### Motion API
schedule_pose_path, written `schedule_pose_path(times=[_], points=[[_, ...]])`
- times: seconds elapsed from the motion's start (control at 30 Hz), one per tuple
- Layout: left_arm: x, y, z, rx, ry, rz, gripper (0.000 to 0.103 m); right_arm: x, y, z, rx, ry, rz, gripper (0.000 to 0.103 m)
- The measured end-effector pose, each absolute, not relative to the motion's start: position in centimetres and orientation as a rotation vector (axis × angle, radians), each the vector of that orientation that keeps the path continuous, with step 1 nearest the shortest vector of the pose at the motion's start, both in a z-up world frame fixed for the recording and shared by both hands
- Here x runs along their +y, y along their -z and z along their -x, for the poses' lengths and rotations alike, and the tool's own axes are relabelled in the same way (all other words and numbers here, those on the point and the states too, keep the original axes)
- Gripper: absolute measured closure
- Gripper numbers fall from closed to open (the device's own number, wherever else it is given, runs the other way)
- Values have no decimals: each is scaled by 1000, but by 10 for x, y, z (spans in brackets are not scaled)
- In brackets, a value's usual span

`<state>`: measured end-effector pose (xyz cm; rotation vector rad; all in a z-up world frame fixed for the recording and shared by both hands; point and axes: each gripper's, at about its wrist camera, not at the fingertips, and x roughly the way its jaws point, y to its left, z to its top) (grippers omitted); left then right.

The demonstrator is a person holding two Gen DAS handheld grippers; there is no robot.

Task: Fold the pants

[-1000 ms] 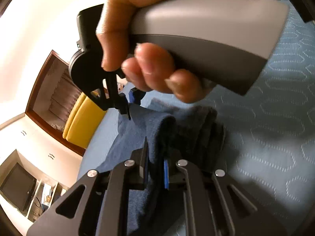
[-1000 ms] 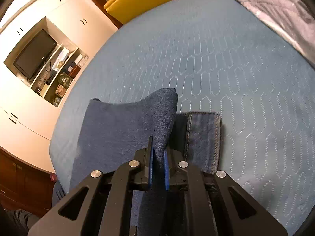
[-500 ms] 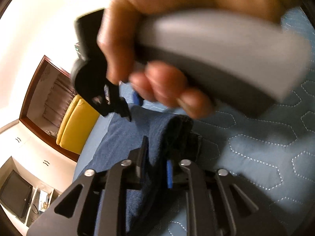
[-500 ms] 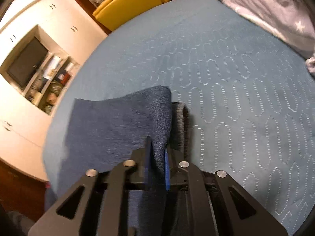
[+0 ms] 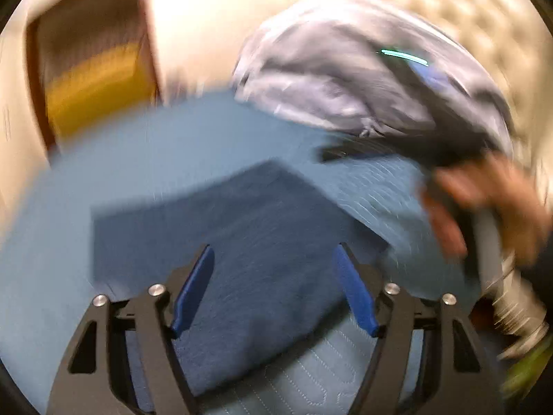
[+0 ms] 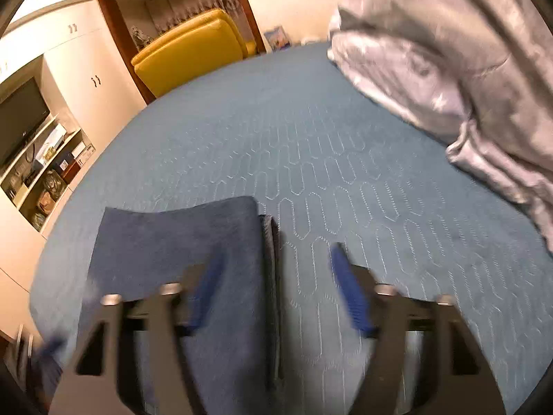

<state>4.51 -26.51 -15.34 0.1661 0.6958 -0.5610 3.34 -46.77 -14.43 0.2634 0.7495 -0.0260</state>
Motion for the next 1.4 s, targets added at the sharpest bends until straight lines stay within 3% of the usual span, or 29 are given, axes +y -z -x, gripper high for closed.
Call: schedule_pose_path(times=[0.13, 0.2, 0.27, 0.33, 0.43, 0.53, 0.7, 0.73, 0.77, 0.83, 0.9, 0.97, 1.0, 1.07, 1.2, 1.3, 1.4], points=[[-263, 149, -127, 805, 630, -63, 62, -453, 164, -11, 795, 103, -327, 28], [-279, 152, -161, 880, 700, 16, 67, -448, 179, -10, 836, 145, -314, 40], [-301, 157, -180, 915, 747, 6, 76, -448, 200, -10, 894, 141, -371, 63], [-330, 170, -196, 973, 797, -13, 79, -447, 206, -7, 888, 139, -385, 69], [-365, 193, -223, 1049, 740, -79, 87, -441, 205, -8, 888, 163, -336, 69], [-379, 213, -234, 1075, 722, -132, 87, -444, 208, -9, 894, 170, -340, 69], [-367, 201, -234, 1054, 727, -49, 87, -444, 204, -9, 893, 168, -318, 69], [-361, 192, -230, 1024, 707, -42, 80, -444, 203, -9, 892, 165, -318, 69], [-350, 180, -222, 975, 674, -23, 59, -444, 203, -8, 890, 165, -321, 69], [-328, 158, -203, 894, 651, 9, 40, -444, 203, -7, 884, 173, -319, 69], [-307, 143, -180, 822, 620, -1, 32, -442, 202, -5, 879, 181, -309, 69], [-292, 138, -162, 800, 579, -22, 15, -437, 200, -2, 879, 187, -300, 68], [-284, 139, -151, 800, 551, -51, 12, -437, 199, -1, 879, 189, -298, 68], [-270, 140, -132, 779, 501, -100, 2, -436, 197, 0, 881, 194, -296, 62], [-230, 153, -92, 702, 508, -148, 2, -428, 184, 8, 863, 265, -217, 39], [-200, 168, -76, 706, 453, -131, 2, -416, 166, 16, 801, 299, -155, 15], [-182, 187, -68, 774, 399, -137, 14, -401, 148, 19, 771, 321, -114, 16]])
